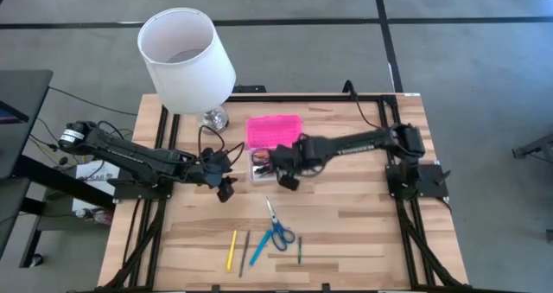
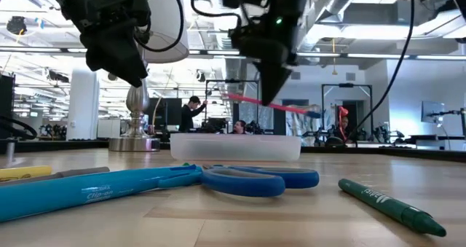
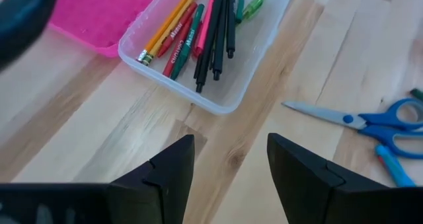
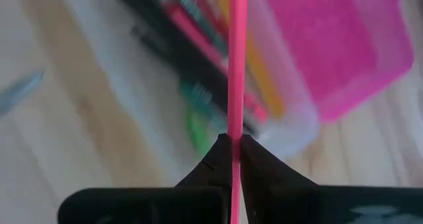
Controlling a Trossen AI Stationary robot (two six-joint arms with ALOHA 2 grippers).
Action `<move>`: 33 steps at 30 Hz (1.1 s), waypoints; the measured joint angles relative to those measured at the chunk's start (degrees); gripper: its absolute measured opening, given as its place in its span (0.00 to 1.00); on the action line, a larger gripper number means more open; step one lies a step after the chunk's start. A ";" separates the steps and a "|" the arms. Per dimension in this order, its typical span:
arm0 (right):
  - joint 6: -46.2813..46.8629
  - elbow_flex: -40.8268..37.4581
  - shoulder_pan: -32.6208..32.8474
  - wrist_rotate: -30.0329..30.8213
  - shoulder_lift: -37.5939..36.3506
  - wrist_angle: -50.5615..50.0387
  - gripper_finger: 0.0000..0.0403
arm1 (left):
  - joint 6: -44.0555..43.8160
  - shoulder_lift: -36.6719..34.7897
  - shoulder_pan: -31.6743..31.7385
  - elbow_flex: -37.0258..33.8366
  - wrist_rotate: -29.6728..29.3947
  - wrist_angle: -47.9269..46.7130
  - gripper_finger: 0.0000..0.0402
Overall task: Pick & place school supplies into a supply box
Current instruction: Put the pink pencil into the supply box
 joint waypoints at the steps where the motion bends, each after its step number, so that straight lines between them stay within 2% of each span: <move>1: -1.29 0.00 -1.12 -0.58 0.00 1.27 0.00 | -0.77 0.00 0.00 0.00 -0.10 -0.02 0.46; 6: -5.62 0.00 -4.93 -2.83 0.00 6.42 0.00 | -3.75 0.00 0.00 0.00 -0.54 0.00 0.46; 12: -9.68 0.02 -6.55 -4.87 0.36 11.84 0.00 | -6.51 0.00 0.00 0.00 -1.62 0.41 0.46; 22: -15.06 -1.14 -6.57 -7.18 0.46 13.39 0.00 | -7.49 0.00 0.00 0.00 -4.04 3.88 0.46; 33: -16.33 -1.22 -5.69 -8.04 4.98 15.21 0.00 | -8.12 0.00 0.00 0.00 -4.03 3.58 0.46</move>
